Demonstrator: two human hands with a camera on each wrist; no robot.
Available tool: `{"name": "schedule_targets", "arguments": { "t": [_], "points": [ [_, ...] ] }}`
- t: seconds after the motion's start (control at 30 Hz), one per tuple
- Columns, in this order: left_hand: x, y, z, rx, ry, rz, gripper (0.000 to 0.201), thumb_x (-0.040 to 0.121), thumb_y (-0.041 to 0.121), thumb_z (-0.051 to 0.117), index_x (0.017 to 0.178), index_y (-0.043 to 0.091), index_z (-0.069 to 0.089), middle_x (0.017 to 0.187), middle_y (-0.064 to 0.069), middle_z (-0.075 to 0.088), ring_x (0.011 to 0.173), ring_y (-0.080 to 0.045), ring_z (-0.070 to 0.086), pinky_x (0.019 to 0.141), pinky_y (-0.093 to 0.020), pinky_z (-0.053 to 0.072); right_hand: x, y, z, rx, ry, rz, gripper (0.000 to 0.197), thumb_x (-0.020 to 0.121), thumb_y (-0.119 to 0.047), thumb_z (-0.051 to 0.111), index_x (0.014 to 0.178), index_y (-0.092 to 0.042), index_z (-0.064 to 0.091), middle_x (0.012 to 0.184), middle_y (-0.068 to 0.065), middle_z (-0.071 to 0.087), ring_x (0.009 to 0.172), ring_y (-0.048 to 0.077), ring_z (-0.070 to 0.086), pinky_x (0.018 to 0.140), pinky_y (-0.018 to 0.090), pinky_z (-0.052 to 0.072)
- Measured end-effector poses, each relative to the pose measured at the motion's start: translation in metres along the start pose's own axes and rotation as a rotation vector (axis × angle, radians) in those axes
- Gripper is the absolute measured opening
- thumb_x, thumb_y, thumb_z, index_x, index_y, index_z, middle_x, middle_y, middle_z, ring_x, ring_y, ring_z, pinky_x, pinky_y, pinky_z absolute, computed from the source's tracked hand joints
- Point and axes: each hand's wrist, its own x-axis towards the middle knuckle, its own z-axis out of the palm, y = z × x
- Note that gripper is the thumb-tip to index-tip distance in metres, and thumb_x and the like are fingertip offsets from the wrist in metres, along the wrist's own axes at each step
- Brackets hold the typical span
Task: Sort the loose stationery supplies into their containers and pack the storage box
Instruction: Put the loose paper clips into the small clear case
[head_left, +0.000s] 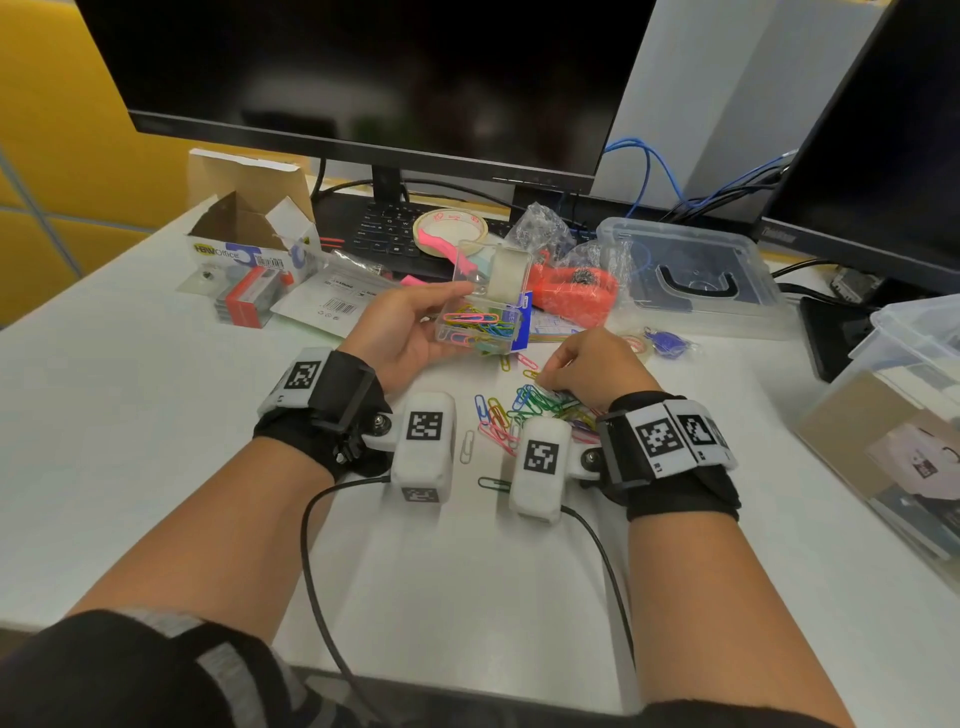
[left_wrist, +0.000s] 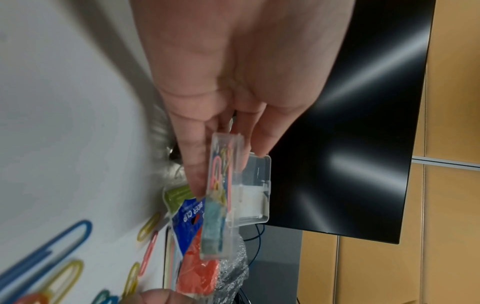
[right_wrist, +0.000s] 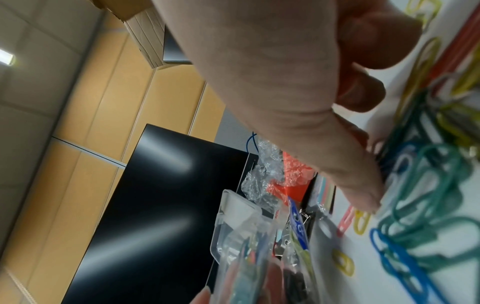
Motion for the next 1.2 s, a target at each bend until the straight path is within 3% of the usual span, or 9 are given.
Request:
{"name": "schedule_targets", "arguments": {
  "t": [0.13,0.27,0.43,0.57,0.73,0.83,0.93,1.03,1.2],
  "points": [
    [0.001,0.0,-0.001,-0.004,0.0,0.005,0.026,0.088,0.005,0.055,0.111,-0.004,0.062,0.105,-0.015,0.063,0.097,-0.033,0.065,0.08,-0.044,0.057,0.001,-0.001,0.0,-0.021,0.007,0.006,0.011,0.085,-0.02,0.066,0.078,-0.012,0.065,0.091,0.008,0.068,0.09,0.024,0.062,0.082,0.033,0.049],
    [0.001,0.0,-0.001,0.019,0.004,0.019,0.022,0.09,0.005,0.053,0.108,-0.001,0.064,0.101,-0.013,0.065,0.092,-0.03,0.066,0.077,-0.041,0.058,-0.002,-0.004,-0.003,0.142,0.1,-0.058,0.017,0.092,-0.021,0.056,0.088,-0.006,0.063,0.089,0.009,0.062,0.085,0.021,0.054,0.076,0.03,0.041],
    [0.001,-0.001,0.0,0.037,-0.019,0.017,0.025,0.091,0.007,0.052,0.112,-0.001,0.062,0.104,-0.015,0.065,0.096,-0.032,0.065,0.077,-0.042,0.058,-0.001,-0.01,-0.002,0.349,0.276,-0.199,0.018,0.095,-0.022,0.052,0.077,-0.021,0.051,0.073,-0.009,0.05,0.07,0.009,0.046,0.069,0.027,0.037],
    [-0.001,-0.001,0.002,0.065,-0.086,-0.019,0.024,0.091,0.008,0.049,0.108,-0.001,0.062,0.099,-0.012,0.064,0.095,-0.032,0.063,0.08,-0.045,0.057,-0.004,-0.018,0.001,0.386,0.315,-0.338,0.008,0.089,-0.017,0.062,0.081,-0.018,0.06,0.073,-0.01,0.055,0.066,0.001,0.047,0.064,0.015,0.04],
    [-0.005,-0.003,0.004,0.11,-0.181,-0.08,0.025,0.091,0.009,0.047,0.107,0.0,0.063,0.101,-0.011,0.066,0.091,-0.027,0.064,0.08,-0.042,0.056,-0.005,-0.024,0.007,0.319,0.256,-0.407,0.005,0.083,-0.018,0.069,0.083,-0.014,0.071,0.077,0.001,0.066,0.07,0.013,0.058,0.067,0.024,0.045],
    [-0.005,-0.003,0.004,0.108,-0.174,-0.078,0.025,0.09,0.01,0.048,0.107,0.0,0.063,0.104,-0.012,0.064,0.092,-0.028,0.064,0.08,-0.042,0.057,-0.005,-0.024,0.007,0.292,0.28,-0.417,0.009,0.086,-0.022,0.066,0.086,-0.016,0.072,0.079,-0.001,0.065,0.068,0.008,0.054,0.064,0.017,0.04],
    [-0.002,-0.003,0.003,0.091,-0.115,-0.063,0.024,0.089,0.009,0.05,0.108,0.0,0.063,0.109,-0.015,0.059,0.093,-0.031,0.062,0.081,-0.042,0.056,-0.002,-0.02,0.003,0.319,0.444,-0.336,0.015,0.09,-0.023,0.061,0.088,-0.013,0.072,0.081,-0.002,0.062,0.07,0.007,0.049,0.06,0.007,0.033],
    [-0.001,-0.002,0.002,0.081,-0.063,-0.046,0.023,0.094,0.007,0.046,0.107,-0.002,0.062,0.113,-0.017,0.055,0.096,-0.034,0.06,0.08,-0.043,0.055,0.002,-0.01,-0.002,0.297,0.533,-0.154,0.017,0.09,-0.019,0.058,0.086,-0.01,0.071,0.084,0.006,0.067,0.076,0.016,0.052,0.063,0.02,0.032],
    [-0.001,-0.002,0.003,0.072,-0.021,-0.043,0.025,0.092,0.006,0.05,0.112,-0.005,0.06,0.114,-0.018,0.053,0.105,-0.038,0.057,0.082,-0.046,0.054,0.002,-0.002,-0.001,0.038,0.26,-0.013,0.023,0.092,-0.015,0.052,0.098,-0.003,0.07,0.104,0.014,0.067,0.099,0.028,0.059,0.074,0.024,0.036]
  ]
}}
